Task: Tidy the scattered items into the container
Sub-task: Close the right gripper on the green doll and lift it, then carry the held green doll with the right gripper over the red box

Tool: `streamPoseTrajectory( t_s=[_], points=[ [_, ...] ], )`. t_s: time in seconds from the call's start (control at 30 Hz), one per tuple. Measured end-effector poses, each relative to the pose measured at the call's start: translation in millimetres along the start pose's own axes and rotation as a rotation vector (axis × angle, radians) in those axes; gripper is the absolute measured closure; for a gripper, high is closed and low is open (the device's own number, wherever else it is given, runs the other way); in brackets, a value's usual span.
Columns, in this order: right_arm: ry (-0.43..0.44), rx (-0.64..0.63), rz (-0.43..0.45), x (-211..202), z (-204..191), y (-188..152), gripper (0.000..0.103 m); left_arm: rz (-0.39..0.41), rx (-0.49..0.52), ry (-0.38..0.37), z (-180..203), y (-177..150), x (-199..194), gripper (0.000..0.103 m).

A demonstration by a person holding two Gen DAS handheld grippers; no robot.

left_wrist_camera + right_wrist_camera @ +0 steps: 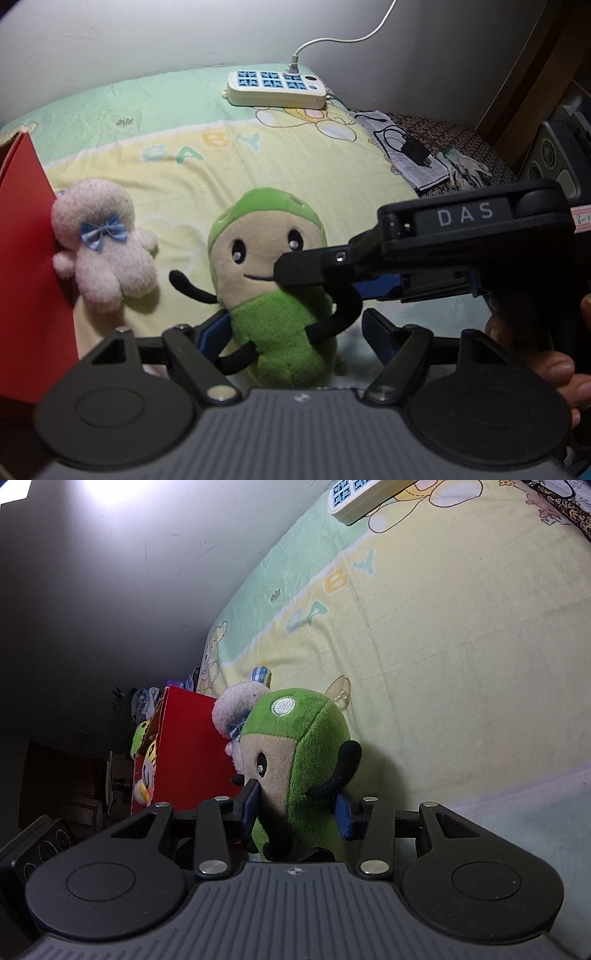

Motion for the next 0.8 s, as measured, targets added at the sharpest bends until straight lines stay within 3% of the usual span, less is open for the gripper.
streamPoseTrajectory(
  t_s=[0.3, 0.63, 0.8],
  points=[
    [0.074, -0.046, -0.015, 0.2, -33.6, -22.4, 0.058, 0.062, -0.008, 0.022, -5.4, -20.6, -51.2, 0.028],
    [0.122, -0.111, 0.107, -8.4, -100.4, -32.7, 0.058, 0.197, 0.058, -0.005, -28.7, -10.0, -117.6, 0.028],
    [0.157, -0.167, 0.148, 3.4, -141.7, -35.2, 0.058, 0.270, 0.079, 0.022, -53.9, -4.1, -152.7, 0.028]
  ],
)
Point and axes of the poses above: each gripper's, at about its wrist camera, not at the fingertips, and x roughly the way its jaws point, z to its right, y to its top, the point moved 5 cm from there along x, roughly the way its jaws point, and after that the axes turned 4 degrees about -y, right-handed, at the moved point
